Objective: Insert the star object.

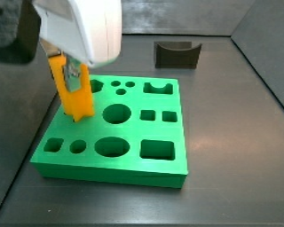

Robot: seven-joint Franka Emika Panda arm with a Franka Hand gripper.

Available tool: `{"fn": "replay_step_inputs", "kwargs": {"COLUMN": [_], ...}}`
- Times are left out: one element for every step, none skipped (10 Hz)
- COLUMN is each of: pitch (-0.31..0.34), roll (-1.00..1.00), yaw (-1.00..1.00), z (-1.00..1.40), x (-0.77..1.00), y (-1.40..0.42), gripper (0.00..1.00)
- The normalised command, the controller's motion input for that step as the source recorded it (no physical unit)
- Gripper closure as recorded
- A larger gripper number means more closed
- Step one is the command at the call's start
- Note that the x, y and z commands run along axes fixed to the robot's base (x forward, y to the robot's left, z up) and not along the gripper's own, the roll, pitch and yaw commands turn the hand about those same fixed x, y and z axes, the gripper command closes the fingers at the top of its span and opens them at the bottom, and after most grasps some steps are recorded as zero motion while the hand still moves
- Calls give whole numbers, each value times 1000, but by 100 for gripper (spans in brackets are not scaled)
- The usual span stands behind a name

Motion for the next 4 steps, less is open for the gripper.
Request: {"fn": "replay_step_inputs", "kwargs": {"pitch": [-153,-233,-156,0], "roll": [24,-6,-33,0], "yaw": [20,14,0,0], "z": [-600,-417,-214,0], "x": [0,-134,-60,0], "y": [-120,-51,-40,-3], "gripper": [100,100,100,100]}}
